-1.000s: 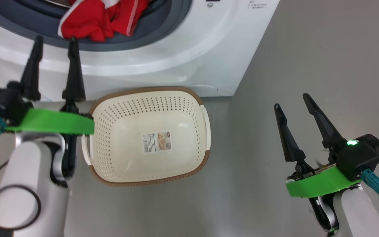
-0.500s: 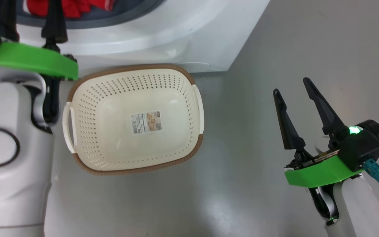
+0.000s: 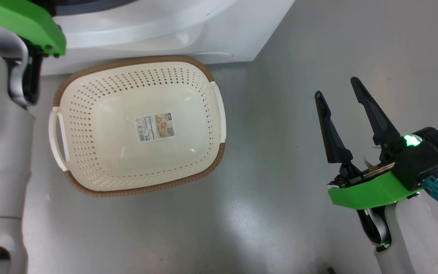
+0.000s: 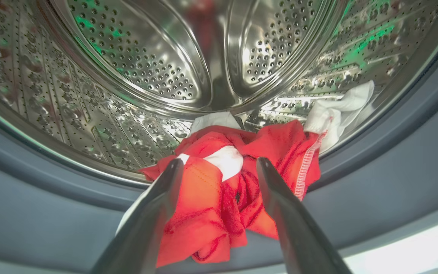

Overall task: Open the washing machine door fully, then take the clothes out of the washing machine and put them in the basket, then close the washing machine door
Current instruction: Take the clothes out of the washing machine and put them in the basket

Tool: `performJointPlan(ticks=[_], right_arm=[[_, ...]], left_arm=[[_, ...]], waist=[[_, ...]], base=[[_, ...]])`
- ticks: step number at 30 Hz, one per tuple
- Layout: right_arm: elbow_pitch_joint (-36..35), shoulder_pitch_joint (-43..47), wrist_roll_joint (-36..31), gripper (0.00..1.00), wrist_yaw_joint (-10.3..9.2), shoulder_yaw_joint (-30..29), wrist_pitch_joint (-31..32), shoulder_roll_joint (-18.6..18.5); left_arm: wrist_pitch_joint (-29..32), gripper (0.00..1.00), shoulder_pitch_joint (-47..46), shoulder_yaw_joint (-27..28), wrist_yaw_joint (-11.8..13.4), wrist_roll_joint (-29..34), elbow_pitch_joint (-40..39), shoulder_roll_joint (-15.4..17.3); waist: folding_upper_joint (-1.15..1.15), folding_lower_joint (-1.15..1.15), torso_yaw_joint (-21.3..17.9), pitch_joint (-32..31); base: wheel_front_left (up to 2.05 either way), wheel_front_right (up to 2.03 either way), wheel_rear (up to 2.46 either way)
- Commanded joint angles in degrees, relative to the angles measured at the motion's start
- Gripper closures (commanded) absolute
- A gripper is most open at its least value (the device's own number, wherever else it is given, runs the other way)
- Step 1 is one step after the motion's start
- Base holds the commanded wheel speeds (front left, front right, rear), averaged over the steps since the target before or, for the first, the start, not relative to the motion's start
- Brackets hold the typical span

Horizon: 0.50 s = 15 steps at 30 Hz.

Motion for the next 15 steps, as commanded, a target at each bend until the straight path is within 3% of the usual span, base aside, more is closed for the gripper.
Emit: performJointPlan(ticks=[1, 15], right_arm=[[-1.35, -0.32, 0.03, 0.0, 0.26, 1.45, -0.36, 0.11], [-1.72, -1.26, 2.03, 0.0, 0.26, 2.45, -0.36, 0.11]], left_arm=[[0.93, 0.0, -1.81, 0.39, 0.79, 1.1, -0.04, 3.53], [12.16, 0.0, -7.79, -3.7, 3.16, 4.6, 8.93, 6.33]], waist=[[-0.01, 0.0, -0.64, 0.64], [-0.01, 0.0, -2.56, 2.05]], base=[[0.0, 0.0, 0.0], [0.0, 0.0, 0.0]])
